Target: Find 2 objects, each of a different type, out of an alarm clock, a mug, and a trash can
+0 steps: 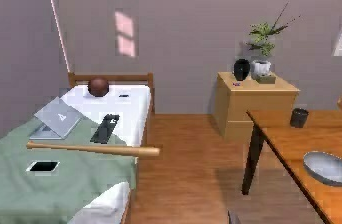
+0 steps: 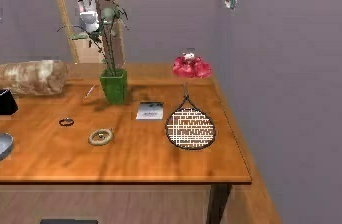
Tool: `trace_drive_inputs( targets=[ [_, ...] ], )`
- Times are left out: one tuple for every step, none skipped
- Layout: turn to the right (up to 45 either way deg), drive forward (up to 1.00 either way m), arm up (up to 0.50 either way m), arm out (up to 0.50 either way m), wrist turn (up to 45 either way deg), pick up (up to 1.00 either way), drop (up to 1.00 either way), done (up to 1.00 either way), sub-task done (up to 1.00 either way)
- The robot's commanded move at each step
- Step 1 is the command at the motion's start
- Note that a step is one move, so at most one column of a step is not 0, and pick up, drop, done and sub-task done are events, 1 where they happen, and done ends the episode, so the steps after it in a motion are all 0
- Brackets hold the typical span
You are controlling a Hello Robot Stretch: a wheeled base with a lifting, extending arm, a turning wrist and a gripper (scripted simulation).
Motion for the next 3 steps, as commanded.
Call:
trace_drive_inputs(
  targets=[
    [-12.0,0.00,0.00,0.00,0.0,0.00,0.00,0.00,0.00],
    [0.0,0.40,0.00,0.00,0.0,0.00,0.00,0.00,0.00],
    [45.0,0.00,0.00,0.00,0.0,0.00,0.00,0.00,0.00]
  ],
)
